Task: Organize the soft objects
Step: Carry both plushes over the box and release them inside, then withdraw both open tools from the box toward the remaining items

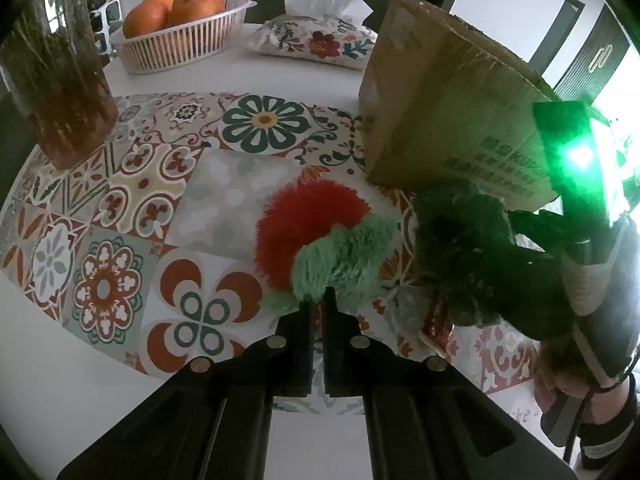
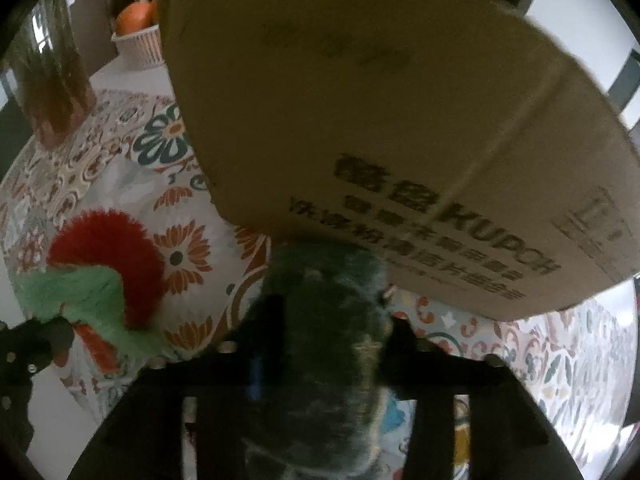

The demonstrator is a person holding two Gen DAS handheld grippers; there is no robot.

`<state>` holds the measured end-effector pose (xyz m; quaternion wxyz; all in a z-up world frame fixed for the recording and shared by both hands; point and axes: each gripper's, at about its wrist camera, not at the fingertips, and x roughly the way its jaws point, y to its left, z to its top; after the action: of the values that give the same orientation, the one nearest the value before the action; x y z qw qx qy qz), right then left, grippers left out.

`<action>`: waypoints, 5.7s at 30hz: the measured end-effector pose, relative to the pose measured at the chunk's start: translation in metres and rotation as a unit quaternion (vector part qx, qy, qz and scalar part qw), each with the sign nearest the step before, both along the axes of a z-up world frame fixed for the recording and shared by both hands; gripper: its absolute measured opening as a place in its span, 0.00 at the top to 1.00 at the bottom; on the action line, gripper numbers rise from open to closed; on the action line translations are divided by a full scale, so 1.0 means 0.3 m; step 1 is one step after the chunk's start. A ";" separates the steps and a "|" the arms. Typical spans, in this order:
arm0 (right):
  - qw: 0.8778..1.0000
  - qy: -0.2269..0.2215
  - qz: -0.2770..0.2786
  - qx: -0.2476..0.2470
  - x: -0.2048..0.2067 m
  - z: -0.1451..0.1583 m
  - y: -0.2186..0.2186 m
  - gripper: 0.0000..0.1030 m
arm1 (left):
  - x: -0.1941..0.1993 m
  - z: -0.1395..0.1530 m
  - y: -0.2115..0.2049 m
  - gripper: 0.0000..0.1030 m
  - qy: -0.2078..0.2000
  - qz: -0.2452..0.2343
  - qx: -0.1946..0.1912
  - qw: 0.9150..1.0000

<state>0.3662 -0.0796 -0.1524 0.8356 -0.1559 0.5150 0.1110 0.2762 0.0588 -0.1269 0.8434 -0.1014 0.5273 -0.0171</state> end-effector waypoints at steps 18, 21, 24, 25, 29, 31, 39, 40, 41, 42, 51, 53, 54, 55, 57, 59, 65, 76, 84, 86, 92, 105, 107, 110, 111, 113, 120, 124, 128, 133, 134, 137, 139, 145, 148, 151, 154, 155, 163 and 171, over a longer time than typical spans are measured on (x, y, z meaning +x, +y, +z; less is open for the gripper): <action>0.992 -0.060 -0.032 0.105 -0.125 0.246 -0.112 0.77 | -0.071 0.151 -0.031 0.96 -0.074 -0.032 -0.036 0.996; 0.990 -0.076 -0.032 0.118 -0.162 0.307 -0.139 0.77 | -0.085 0.186 -0.035 0.96 -0.084 -0.037 -0.041 0.995; 0.986 -0.096 -0.033 0.129 -0.185 0.376 -0.163 0.77 | -0.102 0.236 -0.043 0.96 -0.103 -0.043 -0.043 0.993; 0.986 -0.100 -0.032 0.132 -0.194 0.396 -0.174 0.77 | -0.109 0.261 -0.048 0.96 -0.111 -0.046 -0.043 0.992; 0.981 -0.124 -0.033 0.146 -0.221 0.461 -0.191 0.77 | -0.128 0.332 -0.063 0.96 -0.139 -0.055 -0.044 0.988; 0.978 -0.139 -0.035 0.152 -0.233 0.502 -0.202 0.77 | -0.134 0.372 -0.076 0.96 -0.153 -0.061 -0.043 0.985; 0.968 -0.187 -0.045 0.159 -0.240 0.643 -0.258 0.77 | -0.115 0.493 -0.131 0.96 -0.195 -0.087 -0.032 0.976; 0.967 -0.191 -0.046 0.161 -0.236 0.657 -0.264 0.77 | -0.109 0.507 -0.140 0.96 -0.199 -0.090 -0.031 0.975; 0.966 -0.194 -0.048 0.163 -0.231 0.670 -0.271 0.77 | -0.102 0.520 -0.148 0.96 -0.203 -0.092 -0.030 0.974; 0.965 -0.197 -0.050 0.166 -0.225 0.686 -0.280 0.77 | -0.097 0.531 -0.155 0.96 -0.206 -0.095 -0.031 0.973; 0.960 -0.216 -0.061 0.166 -0.163 0.751 -0.330 0.77 | -0.008 0.613 -0.210 0.96 -0.232 -0.115 -0.023 0.966; 0.960 -0.217 -0.065 0.165 -0.145 0.758 -0.337 0.77 | 0.021 0.621 -0.220 0.96 -0.234 -0.119 -0.022 0.965; 0.960 -0.215 -0.067 0.166 -0.132 0.758 -0.343 0.77 | 0.035 0.624 -0.226 0.96 -0.235 -0.121 -0.021 0.964; 0.960 -0.213 -0.070 0.166 -0.120 0.756 -0.349 0.77 | 0.049 0.626 -0.231 0.96 -0.236 -0.123 -0.021 0.964; 0.961 -0.207 -0.074 0.169 -0.092 0.750 -0.361 0.77 | 0.085 0.629 -0.244 0.96 -0.236 -0.127 -0.021 0.963; 0.961 -0.203 -0.078 0.171 -0.067 0.744 -0.370 0.77 | 0.113 0.628 -0.255 0.96 -0.234 -0.129 -0.021 0.963; 0.961 -0.193 -0.087 0.177 0.024 0.729 -0.398 0.77 | 0.193 0.615 -0.276 0.96 -0.228 -0.134 -0.018 0.964; 0.968 -0.143 -0.085 0.186 0.220 0.606 -0.408 0.77 | 0.360 0.542 -0.298 0.96 -0.201 -0.140 0.002 0.970; 0.976 -0.106 -0.086 0.170 0.319 0.478 -0.404 0.77 | 0.452 0.446 -0.312 0.96 -0.170 -0.139 0.019 0.975; 0.977 -0.095 -0.085 0.168 0.332 0.451 -0.403 0.77 | 0.470 0.417 -0.315 0.96 -0.159 -0.142 0.022 0.977; 0.983 -0.060 -0.085 0.154 0.379 0.373 -0.389 0.77 | 0.501 0.356 -0.335 0.96 -0.135 -0.152 0.034 0.979; 0.984 -0.045 -0.077 0.156 0.337 0.380 -0.386 0.52 | 0.486 0.359 -0.332 0.70 -0.125 -0.152 0.046 0.979; 0.983 -0.057 -0.083 0.150 0.314 0.404 -0.389 0.48 | 0.469 0.371 -0.326 0.68 -0.126 -0.150 0.046 0.980; 0.984 -0.071 -0.089 0.138 0.264 0.443 -0.394 0.47 | 0.432 0.392 -0.316 0.63 -0.129 -0.146 0.050 0.979; 0.984 -0.076 -0.092 0.135 0.243 0.458 -0.396 0.45 | 0.420 0.398 -0.314 0.61 -0.131 -0.145 0.050 0.979; 0.983 -0.086 -0.097 0.129 0.202 0.485 -0.400 0.39 | 0.387 0.413 -0.309 0.57 -0.135 -0.145 0.049 0.979; 0.984 -0.101 -0.113 0.099 0.056 0.556 -0.419 0.26 | 0.277 0.467 -0.313 0.41 -0.148 -0.148 0.062 0.976; 0.984 -0.090 -0.119 0.093 -0.003 0.572 -0.429 0.26 | 0.214 0.495 -0.323 0.35 -0.156 -0.157 0.070 0.973; 0.986 -0.078 -0.127 0.078 -0.064 0.575 -0.441 0.26 | 0.155 0.514 -0.331 0.30 -0.156 -0.163 0.082 0.971; 0.988 -0.064 -0.135 0.045 -0.130 0.560 -0.452 0.26 | 0.102 0.499 -0.341 0.27 -0.145 -0.177 0.099 0.969; 0.988 -0.060 -0.137 0.041 -0.139 0.553 -0.456 0.26 | 0.093 0.490 -0.347 0.27 -0.142 -0.182 0.104 0.967; 0.988 -0.047 -0.146 0.029 -0.166 0.528 -0.468 0.26 | 0.067 0.460 -0.366 0.27 -0.131 -0.195 0.116 0.965; 0.988 -0.030 -0.151 0.024 -0.185 0.507 -0.475 0.26 | 0.055 0.440 -0.378 0.27 -0.121 -0.205 0.119 0.964; 0.987 0.012 -0.161 0.006 -0.225 0.457 -0.472 0.26 | 0.029 0.378 -0.391 0.27 -0.093 -0.222 0.121 0.963; 0.986 0.029 -0.162 -0.009 -0.240 0.428 -0.468 0.26 | 0.024 0.347 -0.391 0.27 -0.072 -0.228 0.116 0.964; 0.985 0.042 -0.166 -0.027 -0.252 0.391 -0.470 0.26 | 0.021 0.310 -0.399 0.27 -0.056 -0.235 0.121 0.963; 0.983 0.061 -0.172 -0.035 -0.256 0.353 -0.478 0.26 | 0.026 0.262 -0.409 0.27 -0.034 -0.243 0.126 0.961; 0.982 0.069 -0.173 -0.038 -0.257 0.340 -0.480 0.26 | 0.026 0.251 -0.411 0.27 -0.028 -0.245 0.126 0.961; 0.973 0.124 -0.185 -0.055 -0.253 0.248 -0.497 0.26 | 0.040 0.171 -0.423 0.27 0.014 -0.254 0.125 0.959; 0.964 0.172 -0.191 -0.072 -0.252 0.159 -0.516 0.26 | 0.055 0.082 -0.446 0.27 0.057 -0.261 0.118 0.956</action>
<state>0.2907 -0.2343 -0.1046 0.7263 -0.0930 0.6781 -0.0633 0.2926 -0.0749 -0.1022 0.7842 0.1395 0.5807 -0.1686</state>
